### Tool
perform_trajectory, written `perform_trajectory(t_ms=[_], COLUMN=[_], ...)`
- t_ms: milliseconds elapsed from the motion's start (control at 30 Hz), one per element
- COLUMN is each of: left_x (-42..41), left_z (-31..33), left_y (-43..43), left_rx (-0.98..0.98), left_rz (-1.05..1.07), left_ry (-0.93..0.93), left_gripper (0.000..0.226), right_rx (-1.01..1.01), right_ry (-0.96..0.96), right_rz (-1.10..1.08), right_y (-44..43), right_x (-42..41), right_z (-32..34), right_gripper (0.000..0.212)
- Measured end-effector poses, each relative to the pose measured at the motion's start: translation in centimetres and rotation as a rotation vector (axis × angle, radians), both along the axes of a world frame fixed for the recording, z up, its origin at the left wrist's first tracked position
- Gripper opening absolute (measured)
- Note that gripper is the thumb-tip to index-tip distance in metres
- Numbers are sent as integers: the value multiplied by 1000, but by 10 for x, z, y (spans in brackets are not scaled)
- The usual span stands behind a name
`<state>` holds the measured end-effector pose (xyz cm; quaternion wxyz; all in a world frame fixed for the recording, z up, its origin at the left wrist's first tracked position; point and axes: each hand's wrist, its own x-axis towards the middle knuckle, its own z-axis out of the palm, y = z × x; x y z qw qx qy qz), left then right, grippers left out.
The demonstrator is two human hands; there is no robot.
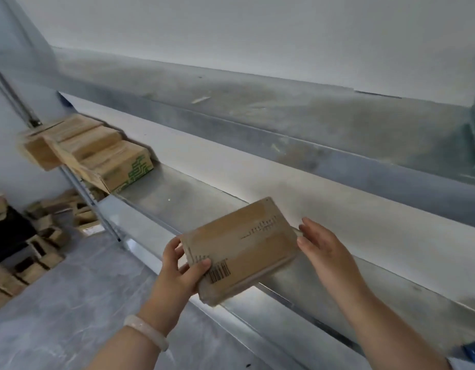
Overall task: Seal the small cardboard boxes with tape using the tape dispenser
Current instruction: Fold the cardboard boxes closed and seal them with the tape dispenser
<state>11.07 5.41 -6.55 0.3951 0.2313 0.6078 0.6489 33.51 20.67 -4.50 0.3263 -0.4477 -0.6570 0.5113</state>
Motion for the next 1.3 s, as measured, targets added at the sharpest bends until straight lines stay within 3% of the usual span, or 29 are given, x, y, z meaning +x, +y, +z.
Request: perform_trajectory(t_ms=[100, 233, 400, 767, 1133, 1233, 1300], left_x=[-44, -113, -201, -352, -420, -427, -432], left_z=[-3, 2, 10, -15, -41, -39, -35], left_y=[-14, -33, -36, 58, 109, 99, 88], left_rx=[6, -17, -48, -119, -236, -309, -328], left_rz=[138, 200, 273, 374, 330, 251, 186], left_ry=[4, 10, 20, -52, -71, 53, 296], left_gripper=[53, 51, 55, 70, 97, 131, 129], right_rx=[62, 152, 291, 347, 289, 286, 271], right_ry=[-19, -11, -49, -198, -276, -297, -314], right_rz=[55, 87, 147, 197, 234, 191, 147], right_y=[-14, -33, -44, 16, 74, 72, 69], right_x=[-54, -141, -238, -379, -466, -473, -474], right_z=[4, 4, -2, -14, -14, -13, -15], right_gripper=[36, 38, 45, 44, 43, 44, 45])
